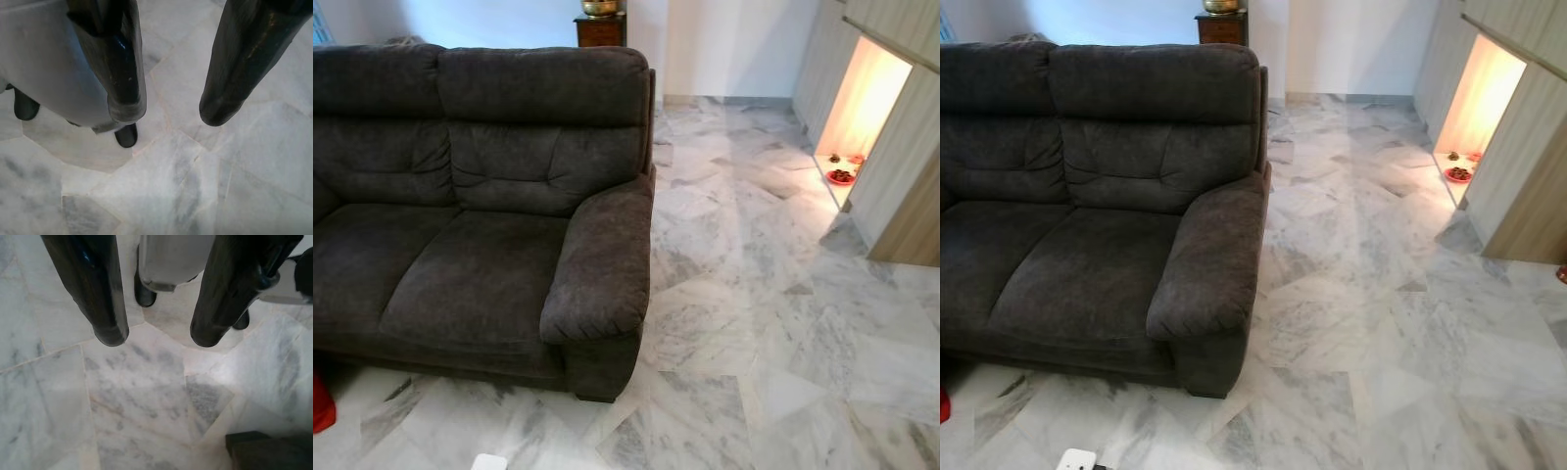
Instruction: Move the pillow to the sofa from floor
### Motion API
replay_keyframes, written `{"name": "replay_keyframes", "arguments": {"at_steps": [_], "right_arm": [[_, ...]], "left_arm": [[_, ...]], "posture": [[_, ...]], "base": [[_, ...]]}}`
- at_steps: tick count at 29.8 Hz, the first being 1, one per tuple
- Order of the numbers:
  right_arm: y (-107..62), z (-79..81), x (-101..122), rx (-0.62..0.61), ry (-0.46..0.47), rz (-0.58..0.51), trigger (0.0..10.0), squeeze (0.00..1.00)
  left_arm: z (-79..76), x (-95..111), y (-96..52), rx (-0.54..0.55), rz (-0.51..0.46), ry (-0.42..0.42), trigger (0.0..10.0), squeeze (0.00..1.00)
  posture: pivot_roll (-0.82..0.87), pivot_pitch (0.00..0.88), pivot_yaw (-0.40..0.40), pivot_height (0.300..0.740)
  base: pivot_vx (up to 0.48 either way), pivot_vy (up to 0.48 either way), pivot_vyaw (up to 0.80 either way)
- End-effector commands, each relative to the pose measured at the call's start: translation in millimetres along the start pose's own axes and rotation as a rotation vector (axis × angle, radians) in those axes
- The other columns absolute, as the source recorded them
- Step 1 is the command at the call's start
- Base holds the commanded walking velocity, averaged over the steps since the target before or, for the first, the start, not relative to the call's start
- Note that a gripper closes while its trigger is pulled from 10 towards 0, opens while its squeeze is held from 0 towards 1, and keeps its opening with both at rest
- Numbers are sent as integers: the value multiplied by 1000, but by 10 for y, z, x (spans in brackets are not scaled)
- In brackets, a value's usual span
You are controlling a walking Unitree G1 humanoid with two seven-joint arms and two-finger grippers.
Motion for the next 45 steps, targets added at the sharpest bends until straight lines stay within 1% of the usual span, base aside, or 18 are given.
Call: {"name": "replay_keyframes", "arguments": {"at_steps": [1,13,18,32,45], "right_arm": [[18,83,34,16,19,-5,10000,0],[20,113,38,13,40,-15,10000,0],[21,89,45,-6,97,-19,10000,0],[23,101,62,11,116,-31,10000,0],[23,105,58,16,123,-29,10000,0]], "left_arm": [[83,-84,-22,18,33,27,10000,0],[101,-135,-33,21,49,34,10000,0],[50,-145,-27,8,54,42,10000,0],[41,-251,-47,13,80,45,10000,0],[37,-261,-49,14,82,32,10000,0]], "posture": [[-55,24,44,740],[-55,33,38,740],[-55,33,36,740],[-54,40,36,740],[-54,47,38,740]], "base": [[0,472,0],[0,477,0],[0,477,0],[0,476,0],[0,474,0]]}}
Point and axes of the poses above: a point about 5 cm out from each wrist's last joint towards the gripper, its own y axis pointing out of the wrist towards the gripper, its own x axis along the axis of the wrist's last joint, z = x × y, the point moved 1 cm from there along y, pointing out of the wrist towards the gripper, and after that the axes turned 3 degrees about -y, right-handed, at the moved point
